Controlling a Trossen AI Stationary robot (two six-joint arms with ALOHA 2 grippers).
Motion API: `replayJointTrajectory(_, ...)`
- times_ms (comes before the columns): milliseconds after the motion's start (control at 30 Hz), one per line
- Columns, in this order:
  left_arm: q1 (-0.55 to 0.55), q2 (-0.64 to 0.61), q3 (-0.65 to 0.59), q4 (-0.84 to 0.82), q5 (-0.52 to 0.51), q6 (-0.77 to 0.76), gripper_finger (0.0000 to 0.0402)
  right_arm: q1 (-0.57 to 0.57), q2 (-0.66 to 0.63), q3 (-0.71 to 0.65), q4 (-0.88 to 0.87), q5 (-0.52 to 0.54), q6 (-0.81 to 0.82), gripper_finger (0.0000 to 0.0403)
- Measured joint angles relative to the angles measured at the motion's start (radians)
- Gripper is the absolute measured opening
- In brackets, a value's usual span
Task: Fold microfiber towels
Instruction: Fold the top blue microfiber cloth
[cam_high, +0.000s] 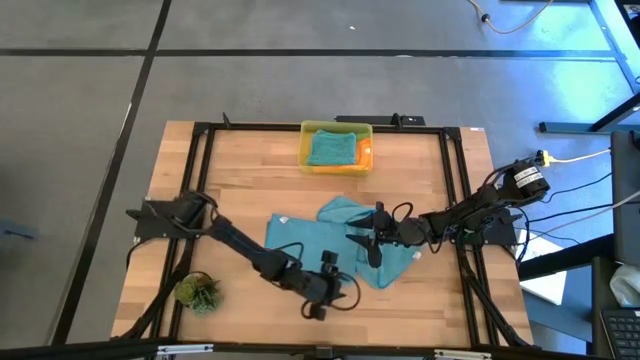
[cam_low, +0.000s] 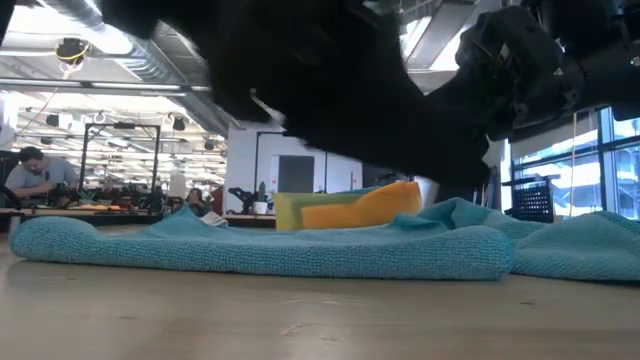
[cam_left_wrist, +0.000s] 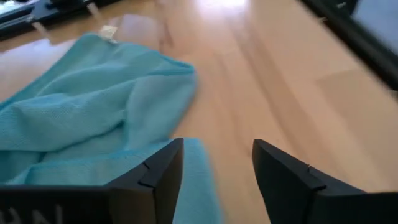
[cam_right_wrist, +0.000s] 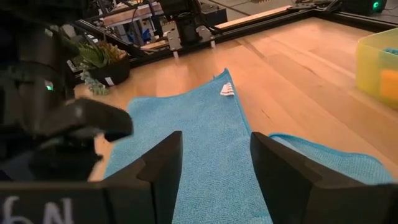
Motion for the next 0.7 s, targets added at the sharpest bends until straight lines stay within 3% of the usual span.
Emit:
replayJointTrajectory(300,0.004,0.114,0.126,-0.124,-0.084,0.032,0.0194,0.000,0.000,0.000,-0.004,0.000,-0.019,0.0190)
replayJointTrajectory(700,0.006,0.118,0.138,-0.242,-0.124,-0.005,0.0193,0.000,0.000,0.000,-0.003,0.000,-0.018,0.0190)
